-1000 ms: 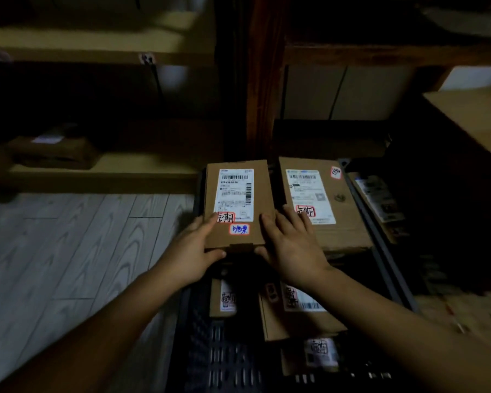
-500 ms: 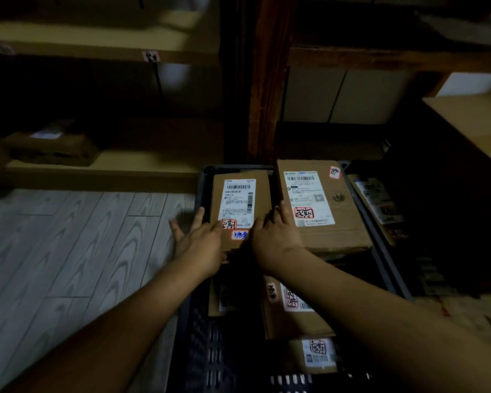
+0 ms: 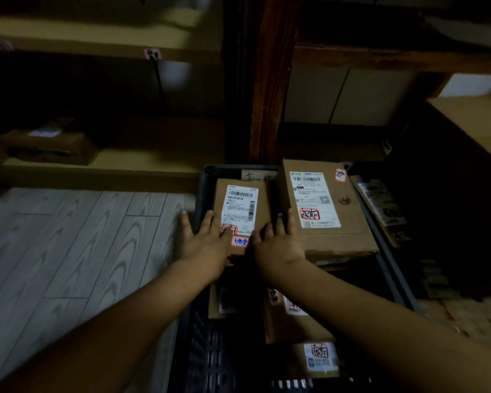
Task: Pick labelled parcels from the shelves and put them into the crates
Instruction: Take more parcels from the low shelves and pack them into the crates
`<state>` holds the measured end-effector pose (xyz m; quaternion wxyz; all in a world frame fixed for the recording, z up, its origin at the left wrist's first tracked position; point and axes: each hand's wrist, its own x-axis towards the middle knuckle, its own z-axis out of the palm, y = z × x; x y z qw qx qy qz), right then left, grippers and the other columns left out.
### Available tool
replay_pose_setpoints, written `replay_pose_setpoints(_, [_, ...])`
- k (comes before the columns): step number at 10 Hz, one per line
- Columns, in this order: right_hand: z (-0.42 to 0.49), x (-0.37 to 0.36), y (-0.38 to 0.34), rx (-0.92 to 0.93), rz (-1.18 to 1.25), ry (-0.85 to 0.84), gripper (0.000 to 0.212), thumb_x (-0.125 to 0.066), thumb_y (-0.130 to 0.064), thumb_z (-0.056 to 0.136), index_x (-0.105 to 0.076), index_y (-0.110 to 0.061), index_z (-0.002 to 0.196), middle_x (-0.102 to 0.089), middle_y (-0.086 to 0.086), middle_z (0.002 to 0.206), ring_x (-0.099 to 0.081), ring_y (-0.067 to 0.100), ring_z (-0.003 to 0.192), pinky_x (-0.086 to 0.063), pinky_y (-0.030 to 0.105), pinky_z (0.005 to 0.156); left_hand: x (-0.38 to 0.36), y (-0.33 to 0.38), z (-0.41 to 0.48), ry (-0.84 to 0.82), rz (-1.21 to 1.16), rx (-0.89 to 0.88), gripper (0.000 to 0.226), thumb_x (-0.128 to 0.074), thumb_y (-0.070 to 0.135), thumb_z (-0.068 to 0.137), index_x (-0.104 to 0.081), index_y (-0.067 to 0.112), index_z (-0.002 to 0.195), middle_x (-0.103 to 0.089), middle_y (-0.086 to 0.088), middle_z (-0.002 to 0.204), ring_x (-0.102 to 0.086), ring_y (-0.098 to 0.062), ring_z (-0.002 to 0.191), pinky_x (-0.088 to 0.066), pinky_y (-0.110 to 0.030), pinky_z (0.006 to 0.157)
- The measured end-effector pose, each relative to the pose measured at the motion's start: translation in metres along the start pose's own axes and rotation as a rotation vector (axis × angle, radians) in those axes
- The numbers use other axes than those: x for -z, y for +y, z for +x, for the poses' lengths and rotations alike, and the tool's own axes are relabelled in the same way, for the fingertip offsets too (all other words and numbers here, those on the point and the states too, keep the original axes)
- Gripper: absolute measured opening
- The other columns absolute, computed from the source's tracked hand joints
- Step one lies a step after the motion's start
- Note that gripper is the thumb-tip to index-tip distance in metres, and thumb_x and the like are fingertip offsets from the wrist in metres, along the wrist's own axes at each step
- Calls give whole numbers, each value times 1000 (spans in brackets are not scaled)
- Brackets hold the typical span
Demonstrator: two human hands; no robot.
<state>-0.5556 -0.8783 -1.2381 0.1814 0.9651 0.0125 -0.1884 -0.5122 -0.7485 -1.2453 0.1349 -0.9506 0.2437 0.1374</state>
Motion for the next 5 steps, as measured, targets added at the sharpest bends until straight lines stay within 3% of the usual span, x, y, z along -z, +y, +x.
replay_pose_setpoints(1, [3, 2, 3, -22, 46, -14, 77, -33, -60, 96, -6, -19, 156, -5, 18, 161, 8, 49, 145, 18, 72, 102, -3, 3, 9, -31, 42, -45, 79, -41, 52, 93, 5, 24, 150, 7, -14, 158, 6, -30, 146, 16, -65, 105])
replay_pose_setpoints(2, [9, 5, 1, -31, 76, -76, 78, -32, -60, 96, -7, -17, 156, -8, 17, 162, 5, 46, 146, 17, 74, 100, 0, 6, 17, -78, 37, -50, 82, -42, 53, 92, 6, 23, 150, 6, -16, 158, 4, -32, 146, 15, -63, 107])
replay_pose_setpoints(4, [-36, 55, 38, 121, 284, -115, 67, -40, -48, 98, -16, -21, 154, -14, 15, 161, -4, 36, 149, 4, 62, 114, 67, -32, -20, -255, -346, -9, 85, -53, 52, 87, 1, 32, 150, 4, -5, 160, 6, -29, 146, -1, -58, 115])
replay_pose_setpoints(5, [-81, 96, 86, 44, 306, -194, 64, -42, -50, 97, -24, -23, 152, -24, 15, 157, -15, 36, 147, -10, 56, 116, 117, -64, -56, -325, -451, 44, 88, -54, 55, 86, 1, 31, 150, 4, -8, 159, 2, -29, 146, -9, -54, 117])
